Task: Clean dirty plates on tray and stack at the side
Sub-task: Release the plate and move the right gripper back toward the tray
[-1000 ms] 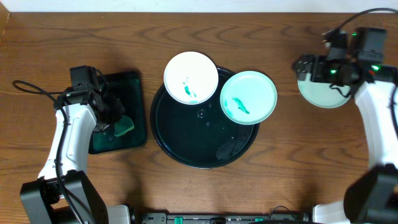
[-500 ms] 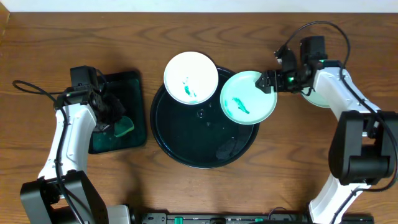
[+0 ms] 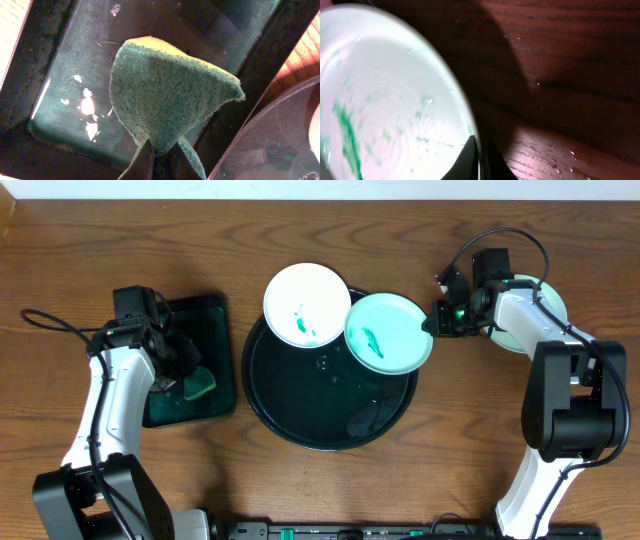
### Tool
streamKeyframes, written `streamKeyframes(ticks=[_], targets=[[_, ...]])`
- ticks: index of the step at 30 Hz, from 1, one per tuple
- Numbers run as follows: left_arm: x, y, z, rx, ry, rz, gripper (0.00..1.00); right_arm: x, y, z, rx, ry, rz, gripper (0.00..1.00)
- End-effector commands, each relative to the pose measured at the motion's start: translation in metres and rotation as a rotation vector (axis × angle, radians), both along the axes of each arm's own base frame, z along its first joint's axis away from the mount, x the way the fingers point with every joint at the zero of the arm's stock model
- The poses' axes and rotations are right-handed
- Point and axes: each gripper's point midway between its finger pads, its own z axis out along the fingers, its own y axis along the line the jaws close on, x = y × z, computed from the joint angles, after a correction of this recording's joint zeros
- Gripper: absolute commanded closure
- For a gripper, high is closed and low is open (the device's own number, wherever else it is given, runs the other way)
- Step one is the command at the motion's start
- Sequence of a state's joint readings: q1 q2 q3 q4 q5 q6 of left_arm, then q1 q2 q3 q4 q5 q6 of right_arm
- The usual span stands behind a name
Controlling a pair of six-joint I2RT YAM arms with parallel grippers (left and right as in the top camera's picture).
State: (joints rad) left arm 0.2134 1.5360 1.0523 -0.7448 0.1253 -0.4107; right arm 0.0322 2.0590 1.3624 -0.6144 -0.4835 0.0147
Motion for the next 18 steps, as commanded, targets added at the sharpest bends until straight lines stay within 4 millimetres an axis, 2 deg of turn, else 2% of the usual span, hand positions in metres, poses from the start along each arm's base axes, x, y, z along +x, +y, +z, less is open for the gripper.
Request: streamKeyframes(ticks=[1, 6, 11, 15, 18], targets=[[-0.001, 0.0, 0.001, 0.006, -0.001, -0.015, 0.93, -0.003, 0.004, 0.004, -0.01, 0.004, 0.005, 0.99], [-0.001, 0.0, 0.001, 0.006, -0.001, -0.015, 0.93, -0.003, 0.004, 0.021, -0.016, -0.03, 0.02, 0.99], [-0.001, 0.0, 0.001, 0.006, 0.0, -0.015, 0.93, -0.004, 0.003, 0.06, -0.076, -0.124, 0.051, 0.99], [-0.001, 0.0, 0.001, 0.006, 0.0, -0.015, 0.93, -0.019, 0.017, 0.093, -0.093, -0.175, 0.107, 0.99], [-0.001, -0.001, 0.001, 0.006, -0.001, -0.02, 0.93, -0.037, 0.032, 0.103, -0.112, -0.162, 0.15, 0.99]])
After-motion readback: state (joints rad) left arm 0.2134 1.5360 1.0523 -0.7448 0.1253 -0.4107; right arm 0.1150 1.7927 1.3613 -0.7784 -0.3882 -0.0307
